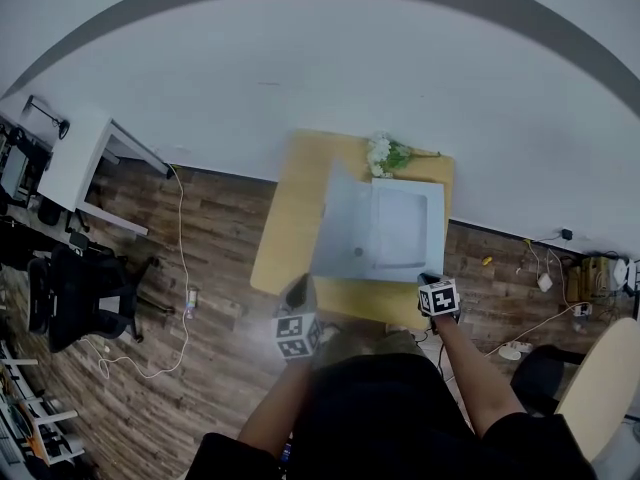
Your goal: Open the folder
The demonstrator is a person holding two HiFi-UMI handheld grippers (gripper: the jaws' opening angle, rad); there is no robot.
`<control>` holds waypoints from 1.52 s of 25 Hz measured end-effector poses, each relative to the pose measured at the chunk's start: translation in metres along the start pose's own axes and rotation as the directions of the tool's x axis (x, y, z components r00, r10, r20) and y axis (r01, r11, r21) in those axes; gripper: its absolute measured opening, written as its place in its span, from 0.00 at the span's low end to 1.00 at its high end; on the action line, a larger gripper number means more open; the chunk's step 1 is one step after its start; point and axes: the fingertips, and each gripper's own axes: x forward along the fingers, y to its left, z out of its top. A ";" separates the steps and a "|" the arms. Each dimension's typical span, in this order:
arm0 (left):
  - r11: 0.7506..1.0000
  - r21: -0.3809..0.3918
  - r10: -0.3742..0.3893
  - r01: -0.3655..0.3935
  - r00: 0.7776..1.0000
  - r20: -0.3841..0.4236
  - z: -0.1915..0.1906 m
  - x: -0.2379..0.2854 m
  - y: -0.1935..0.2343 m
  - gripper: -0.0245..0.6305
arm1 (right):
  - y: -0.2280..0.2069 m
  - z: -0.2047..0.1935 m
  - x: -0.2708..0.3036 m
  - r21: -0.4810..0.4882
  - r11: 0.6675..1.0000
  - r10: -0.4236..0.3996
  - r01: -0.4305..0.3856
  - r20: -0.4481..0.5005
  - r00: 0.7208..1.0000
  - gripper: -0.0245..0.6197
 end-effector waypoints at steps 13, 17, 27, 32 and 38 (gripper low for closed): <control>0.997 -0.074 0.026 -0.032 0.996 -0.085 -0.030 0.020 0.094 0.04 | 0.090 0.039 0.026 0.029 0.999 0.030 -0.031 0.034 0.999 0.04; 0.992 -0.121 0.007 -0.019 0.995 -0.100 -0.042 0.027 0.114 0.04 | 0.131 0.059 0.039 0.006 0.998 0.057 -0.057 0.047 0.997 0.04; 0.988 -0.146 0.027 -0.057 0.979 -0.203 -0.082 0.049 0.164 0.04 | 0.203 0.072 0.053 -0.035 0.997 0.068 -0.067 0.037 0.997 0.04; 0.996 -0.074 0.027 -0.051 0.954 -0.298 -0.108 0.062 0.181 0.04 | 0.223 0.068 0.060 0.001 0.997 0.083 -0.083 0.035 0.996 0.04; 1.000 -0.002 0.005 -0.006 0.910 -0.414 -0.135 0.078 0.189 0.04 | 0.226 0.068 0.060 0.021 0.997 0.075 -0.076 0.051 0.996 0.04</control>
